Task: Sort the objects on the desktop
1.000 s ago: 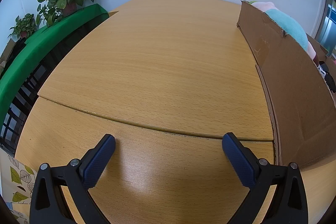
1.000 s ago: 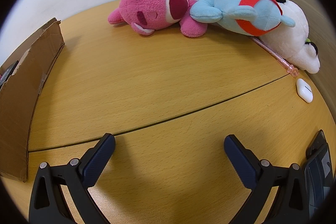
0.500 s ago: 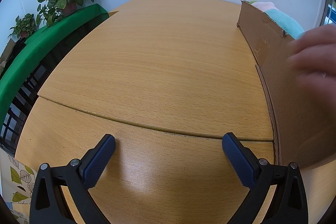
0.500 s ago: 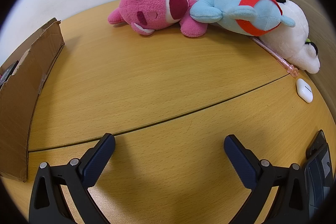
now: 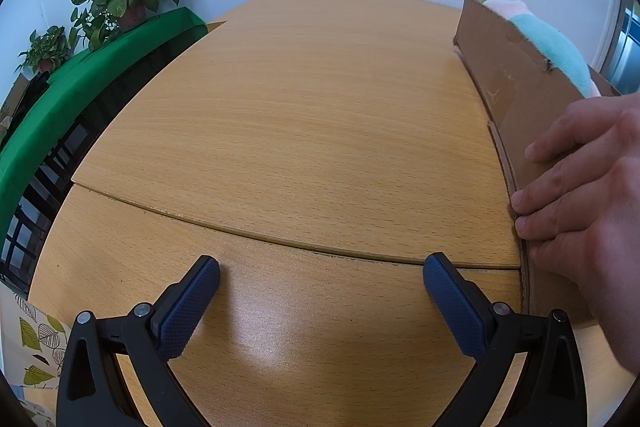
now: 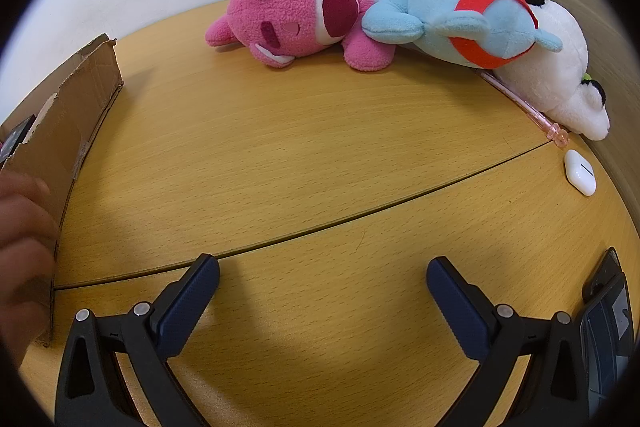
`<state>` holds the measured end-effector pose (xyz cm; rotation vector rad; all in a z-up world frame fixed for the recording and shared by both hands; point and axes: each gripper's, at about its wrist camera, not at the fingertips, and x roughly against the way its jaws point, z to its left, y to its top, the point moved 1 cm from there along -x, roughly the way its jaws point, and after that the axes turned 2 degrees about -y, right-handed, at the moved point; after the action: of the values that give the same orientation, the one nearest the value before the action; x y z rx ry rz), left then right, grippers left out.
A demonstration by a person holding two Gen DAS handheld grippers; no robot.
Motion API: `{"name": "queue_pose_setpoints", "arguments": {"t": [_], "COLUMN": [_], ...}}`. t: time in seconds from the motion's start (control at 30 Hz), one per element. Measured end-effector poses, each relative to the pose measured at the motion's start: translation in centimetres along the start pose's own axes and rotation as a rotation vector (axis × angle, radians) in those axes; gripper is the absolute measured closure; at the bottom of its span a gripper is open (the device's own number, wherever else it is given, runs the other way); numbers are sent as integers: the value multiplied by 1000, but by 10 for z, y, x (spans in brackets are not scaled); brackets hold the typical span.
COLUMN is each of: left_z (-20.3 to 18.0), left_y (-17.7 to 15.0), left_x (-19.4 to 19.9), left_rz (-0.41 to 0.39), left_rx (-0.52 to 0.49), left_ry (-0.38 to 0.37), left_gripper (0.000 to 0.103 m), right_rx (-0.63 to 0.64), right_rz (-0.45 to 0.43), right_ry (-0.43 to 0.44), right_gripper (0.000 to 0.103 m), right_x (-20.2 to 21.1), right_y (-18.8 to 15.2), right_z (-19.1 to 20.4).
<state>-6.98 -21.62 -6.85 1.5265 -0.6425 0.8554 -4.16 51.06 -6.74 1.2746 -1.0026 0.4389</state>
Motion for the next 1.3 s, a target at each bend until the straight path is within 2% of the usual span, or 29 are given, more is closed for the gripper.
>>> {"name": "queue_pose_setpoints", "arguments": {"t": [1.3], "left_z": [0], "left_y": [0], "left_x": [-1], "left_rz": [-3], "left_rx": [-1], "left_ry": [-2], "left_gripper": [0], "right_rx": [0], "right_rz": [-2], "right_ry": [0], "right_gripper": [0], "right_x": [3], "right_y": [0], "right_z": [1]}}
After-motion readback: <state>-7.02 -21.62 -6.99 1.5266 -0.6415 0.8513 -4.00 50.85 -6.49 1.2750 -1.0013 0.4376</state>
